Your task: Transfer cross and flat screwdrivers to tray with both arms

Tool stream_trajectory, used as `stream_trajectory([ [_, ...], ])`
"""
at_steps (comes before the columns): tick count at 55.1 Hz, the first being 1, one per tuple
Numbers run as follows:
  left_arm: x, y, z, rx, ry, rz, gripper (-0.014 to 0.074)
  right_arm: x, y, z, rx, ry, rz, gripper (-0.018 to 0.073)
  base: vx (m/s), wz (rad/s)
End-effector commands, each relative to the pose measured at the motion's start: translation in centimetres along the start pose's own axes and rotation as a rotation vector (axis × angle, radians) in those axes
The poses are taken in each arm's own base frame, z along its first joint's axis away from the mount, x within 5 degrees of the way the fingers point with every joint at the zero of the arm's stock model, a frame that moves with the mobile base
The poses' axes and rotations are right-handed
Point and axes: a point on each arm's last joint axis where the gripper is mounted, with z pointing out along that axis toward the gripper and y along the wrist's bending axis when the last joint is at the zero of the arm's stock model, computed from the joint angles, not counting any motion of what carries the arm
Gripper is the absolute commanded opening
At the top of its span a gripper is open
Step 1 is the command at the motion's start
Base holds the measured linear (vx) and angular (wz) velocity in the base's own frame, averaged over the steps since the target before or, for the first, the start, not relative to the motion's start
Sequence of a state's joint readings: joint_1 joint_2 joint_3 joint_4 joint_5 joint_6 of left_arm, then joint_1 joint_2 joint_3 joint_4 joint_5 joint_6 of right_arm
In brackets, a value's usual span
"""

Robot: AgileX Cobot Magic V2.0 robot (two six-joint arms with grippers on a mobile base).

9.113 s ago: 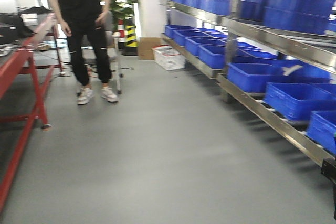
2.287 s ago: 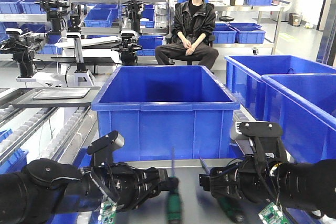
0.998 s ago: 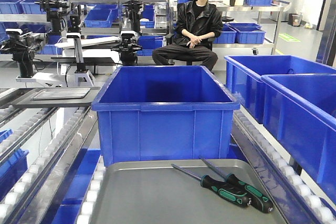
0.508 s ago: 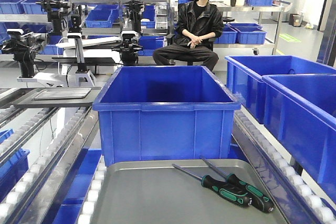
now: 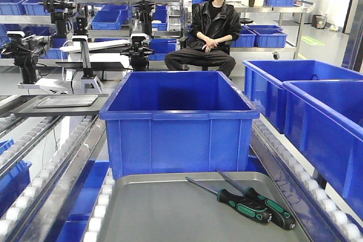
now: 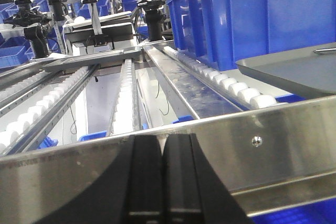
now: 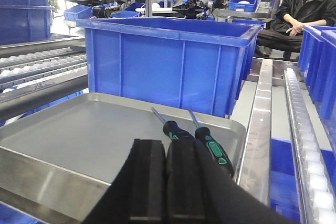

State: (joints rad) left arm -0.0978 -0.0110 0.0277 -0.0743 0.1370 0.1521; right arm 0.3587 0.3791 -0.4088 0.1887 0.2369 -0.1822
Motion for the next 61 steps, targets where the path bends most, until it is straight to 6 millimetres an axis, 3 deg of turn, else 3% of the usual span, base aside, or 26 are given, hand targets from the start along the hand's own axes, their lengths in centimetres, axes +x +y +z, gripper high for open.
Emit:
stream_trajectory([
  [1,-1.5,0.2,-0.2,-0.012,-0.1,-0.011,0.0003,-1.7,-0.2,-0.2,0.018,-0.104,-0.004,-0.0008,0.0,0.0],
  [26,-1.5,0.2,-0.2,-0.012,-0.1,-0.011,0.0003,-1.6,-0.1,-0.2,0.017,-0.101,-0.006,-0.0008,0.0,0.0],
  [35,-1.5,0.2,-0.2,-0.012,-0.1,-0.011,0.0003,-1.4,-0.4,-1.2,0.06,-0.141,-0.128,-0.0008,0.0,0.0],
  [43,-1.5,0.2,-0.2,-0.012,-0.1,-0.011,0.0003,2.1,-1.3,-1.7,0.188,-0.181,-0.085,-0.0008,0.0,0.0],
  [53,-1.5,0.2,-0.2,-0.012,-0.1,-0.011,0.0003,9.3,-1.8,-1.7,0.282,-0.207,0.007,-0.0008,0.0,0.0],
  [61,-1.5,0.2,-0.2,-0.012,-0.099,-0.011,0.0003,10.3,-1.7,-2.3,0.298,-0.219,0.012,-0.0008,0.0,0.0],
])
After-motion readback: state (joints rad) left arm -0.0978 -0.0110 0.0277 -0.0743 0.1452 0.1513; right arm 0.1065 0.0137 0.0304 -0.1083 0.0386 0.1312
